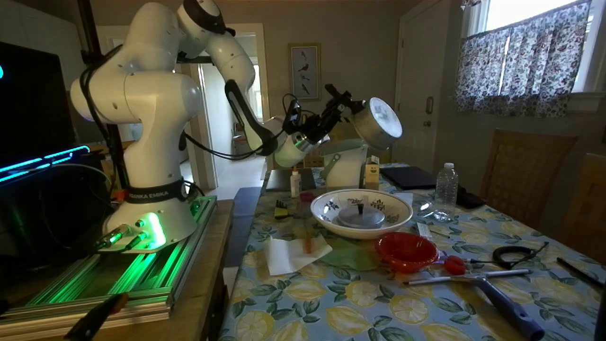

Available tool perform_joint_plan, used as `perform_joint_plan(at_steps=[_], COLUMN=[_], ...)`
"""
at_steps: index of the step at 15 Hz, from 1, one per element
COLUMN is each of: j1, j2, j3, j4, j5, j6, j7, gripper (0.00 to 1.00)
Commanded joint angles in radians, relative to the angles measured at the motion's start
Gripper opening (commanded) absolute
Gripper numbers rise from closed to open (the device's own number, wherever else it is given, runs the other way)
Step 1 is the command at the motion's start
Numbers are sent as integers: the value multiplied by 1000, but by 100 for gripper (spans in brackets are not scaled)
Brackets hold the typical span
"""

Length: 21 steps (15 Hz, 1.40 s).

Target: Pick up the pot from the table and pour it's contents in the bowl

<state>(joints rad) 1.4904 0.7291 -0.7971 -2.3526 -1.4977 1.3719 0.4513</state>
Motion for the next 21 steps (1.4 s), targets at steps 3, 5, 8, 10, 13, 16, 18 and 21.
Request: perform_joint_plan(at_steps=[3,5,8,10,13,16,18,21], j1=[-401,-550,-735,-835,-949,-1035,-1076,-1123], j2=[-203,-234,-265,-269,-274,-284,-294,-337], j3=[382,526,706,798,909,992,1028,1069], j4=[17,22,26,31,32,27,28,17], j5=[-145,-172,-179,-180,-182,-180,-172,-148], j6=[-227,-282,-320,-333,-346,-346,-331,-308], j7=[12,18,29,38,48,56,76,126], gripper=[6,6,6,6,6,6,6,6])
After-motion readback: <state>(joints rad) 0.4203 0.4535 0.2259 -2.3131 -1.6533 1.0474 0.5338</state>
